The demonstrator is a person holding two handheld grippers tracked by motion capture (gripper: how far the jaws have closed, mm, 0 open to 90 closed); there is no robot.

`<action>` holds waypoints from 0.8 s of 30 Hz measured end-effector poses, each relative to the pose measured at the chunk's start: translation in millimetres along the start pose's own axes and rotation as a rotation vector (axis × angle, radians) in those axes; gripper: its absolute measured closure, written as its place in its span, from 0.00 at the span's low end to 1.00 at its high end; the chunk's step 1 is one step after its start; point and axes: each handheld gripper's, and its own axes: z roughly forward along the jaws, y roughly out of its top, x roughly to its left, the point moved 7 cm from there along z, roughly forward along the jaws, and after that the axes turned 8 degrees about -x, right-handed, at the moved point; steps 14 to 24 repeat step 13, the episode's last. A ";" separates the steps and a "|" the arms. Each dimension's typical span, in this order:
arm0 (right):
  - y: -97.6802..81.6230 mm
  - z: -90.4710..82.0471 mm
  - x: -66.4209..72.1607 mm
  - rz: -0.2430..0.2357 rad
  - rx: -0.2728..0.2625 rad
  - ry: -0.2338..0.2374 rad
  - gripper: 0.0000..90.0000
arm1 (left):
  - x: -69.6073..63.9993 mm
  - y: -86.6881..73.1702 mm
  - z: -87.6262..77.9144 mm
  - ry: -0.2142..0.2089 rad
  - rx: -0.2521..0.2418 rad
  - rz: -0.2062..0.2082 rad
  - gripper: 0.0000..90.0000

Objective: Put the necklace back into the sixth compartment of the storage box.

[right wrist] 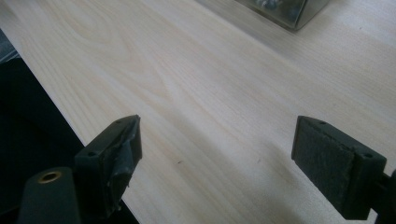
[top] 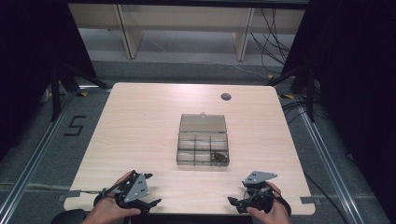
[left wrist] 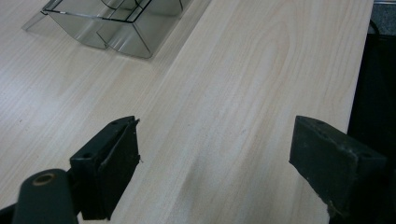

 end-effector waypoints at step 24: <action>-0.9 1.4 -3.1 -0.012 -0.017 0.014 0.19 | 0.0 0.0 0.1 0.000 -0.001 -0.001 0.17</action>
